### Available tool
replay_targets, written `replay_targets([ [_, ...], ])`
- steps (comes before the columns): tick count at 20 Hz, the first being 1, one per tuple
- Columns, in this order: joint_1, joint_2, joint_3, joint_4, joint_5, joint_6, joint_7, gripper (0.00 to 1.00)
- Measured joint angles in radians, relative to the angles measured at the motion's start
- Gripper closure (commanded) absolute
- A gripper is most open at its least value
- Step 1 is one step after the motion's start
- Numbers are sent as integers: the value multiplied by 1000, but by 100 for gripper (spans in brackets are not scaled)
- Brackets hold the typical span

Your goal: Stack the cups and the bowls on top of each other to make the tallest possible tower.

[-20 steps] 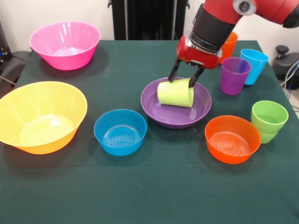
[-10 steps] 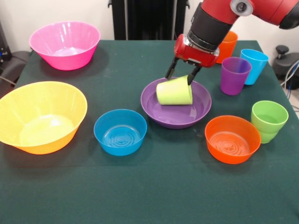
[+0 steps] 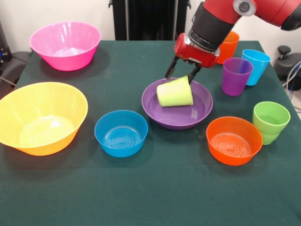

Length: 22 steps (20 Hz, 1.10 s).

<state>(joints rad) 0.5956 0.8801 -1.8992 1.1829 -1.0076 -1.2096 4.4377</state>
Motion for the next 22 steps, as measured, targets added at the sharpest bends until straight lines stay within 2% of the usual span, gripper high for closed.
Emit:
replay_targets([
  [7, -30, 28, -67, 3, 0, 0, 0, 0],
  [22, -49, 51, -131, 4, -8, 0, 0, 0],
])
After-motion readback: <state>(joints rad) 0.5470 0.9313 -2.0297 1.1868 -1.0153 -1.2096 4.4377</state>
